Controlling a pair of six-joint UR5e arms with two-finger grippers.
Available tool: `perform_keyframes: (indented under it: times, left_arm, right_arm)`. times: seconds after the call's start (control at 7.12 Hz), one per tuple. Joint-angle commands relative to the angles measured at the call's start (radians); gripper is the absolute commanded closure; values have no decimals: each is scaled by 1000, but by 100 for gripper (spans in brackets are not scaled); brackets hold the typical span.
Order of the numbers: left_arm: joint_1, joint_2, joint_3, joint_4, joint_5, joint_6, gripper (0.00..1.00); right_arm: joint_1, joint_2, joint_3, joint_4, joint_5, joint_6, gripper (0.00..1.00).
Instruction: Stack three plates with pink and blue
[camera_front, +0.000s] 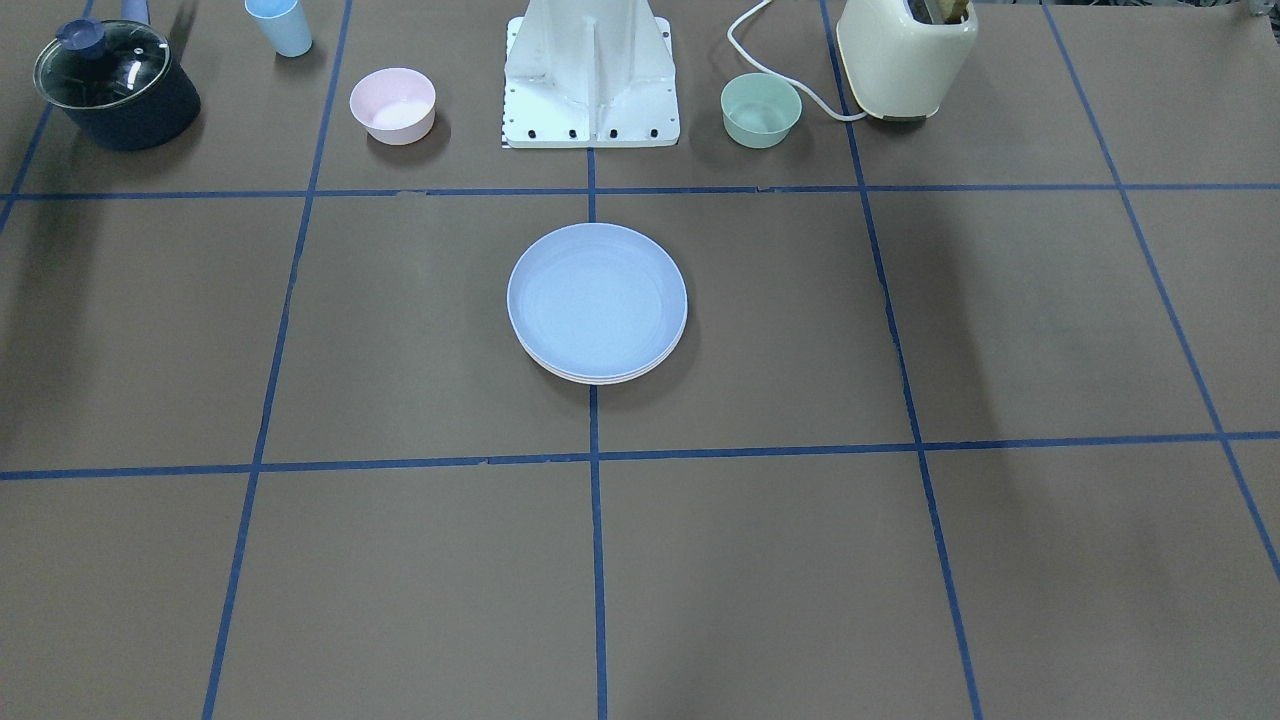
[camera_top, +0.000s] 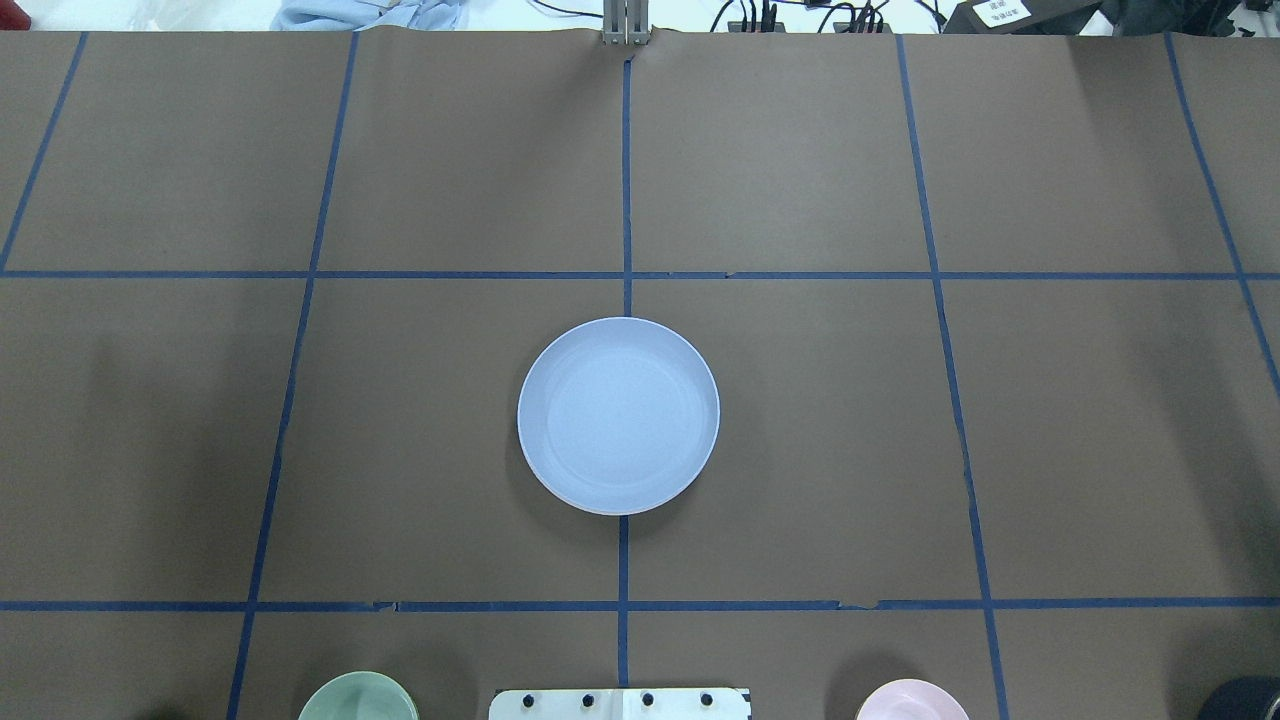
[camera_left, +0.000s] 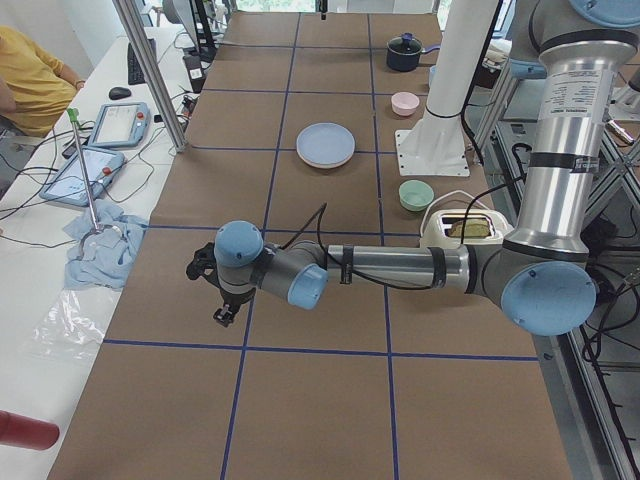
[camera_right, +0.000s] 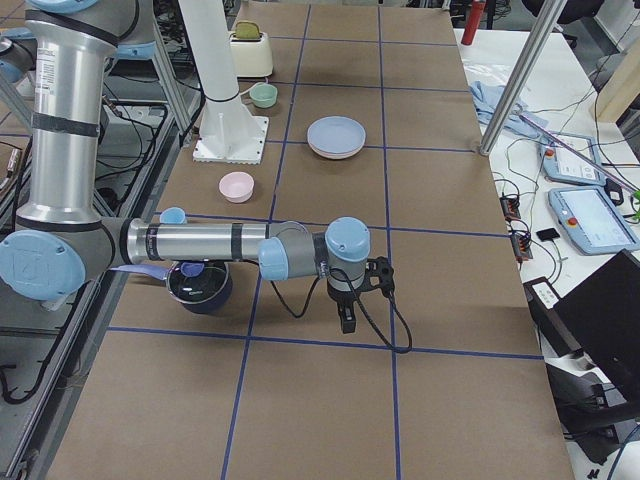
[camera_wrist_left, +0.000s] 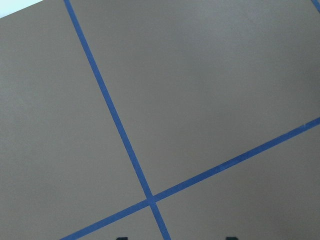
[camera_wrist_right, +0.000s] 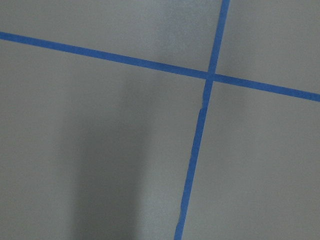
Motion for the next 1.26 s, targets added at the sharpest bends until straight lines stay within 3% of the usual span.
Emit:
perform_keyframes:
  times: [0.0, 0.14, 0.56, 1.12]
  left_arm:
    - [-29, -1, -2, 35, -1, -97, 0]
    - [-43, 20, 13, 34, 6, -204, 0]
    - [-41, 27, 35, 20, 3, -205, 0]
    - [-41, 36, -20, 17, -4, -208, 0]
  right_arm:
    - [5, 5, 4, -25, 9, 18, 0]
    - [5, 5, -3, -25, 21, 23, 0]
    - [5, 51, -2, -78, 14, 35, 0]
    - [5, 48, 1, -78, 8, 33, 0]
